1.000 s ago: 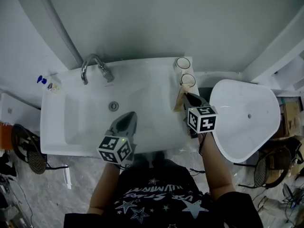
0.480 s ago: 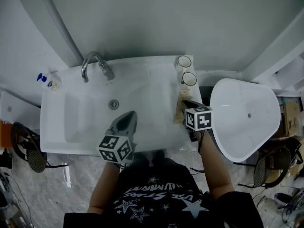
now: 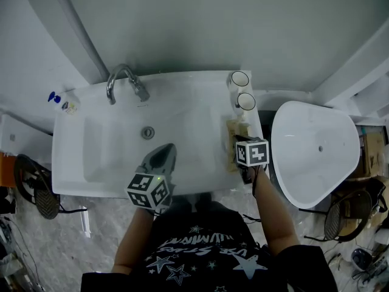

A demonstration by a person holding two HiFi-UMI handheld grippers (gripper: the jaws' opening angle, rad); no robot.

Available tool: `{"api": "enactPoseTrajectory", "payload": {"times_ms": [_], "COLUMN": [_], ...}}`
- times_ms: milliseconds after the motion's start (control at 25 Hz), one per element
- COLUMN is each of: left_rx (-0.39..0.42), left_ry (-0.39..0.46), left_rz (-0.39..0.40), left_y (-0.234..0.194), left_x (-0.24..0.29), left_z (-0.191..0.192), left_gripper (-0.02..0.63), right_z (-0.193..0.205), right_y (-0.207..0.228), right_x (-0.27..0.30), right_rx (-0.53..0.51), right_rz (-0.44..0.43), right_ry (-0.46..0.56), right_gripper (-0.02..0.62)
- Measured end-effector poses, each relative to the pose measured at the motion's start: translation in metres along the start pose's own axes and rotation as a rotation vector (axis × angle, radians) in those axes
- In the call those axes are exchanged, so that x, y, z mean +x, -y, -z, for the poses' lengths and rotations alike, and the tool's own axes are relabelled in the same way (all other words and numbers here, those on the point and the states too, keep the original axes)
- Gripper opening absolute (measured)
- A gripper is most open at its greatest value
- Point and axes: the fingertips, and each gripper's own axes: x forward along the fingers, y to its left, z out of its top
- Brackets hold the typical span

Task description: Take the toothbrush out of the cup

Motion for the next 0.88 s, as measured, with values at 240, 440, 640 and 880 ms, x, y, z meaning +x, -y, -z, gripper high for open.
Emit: {"api": "enactPoseTrajectory", "payload": {"times_ms": [240,440,640,880], "left_rx": [-0.001,-0.004,-0.002,0.003], "left_ry": [-0.008,-0.016,-0.02,-0.028], "left_rz": [0.006,0.019,0.035,0.061], "left_y": [-0.005,-0.011,-0.018,-0.028], "left_x": [-0.002,-0.001,-0.001,-0.003], "left_z": [0.002,0.004,0.001,-0.002], "left_gripper": [0.02,0.02,0.02,0.02], "right_z": [0.017,0.02,0.019,0.013], "right_y": [0.003,0.003,0.005,0.006], "right_x": [0.01,0.018,0.02,0.014], "right_rx": [0.026,0.009,0.024,0.03], "right_rz": [0.036,0.072,0.104,0.143], "right_ry": [-0.058,-0.059,-0.051,-0.015], "right_gripper": [0.035,0.04,0.052,0.117]}}
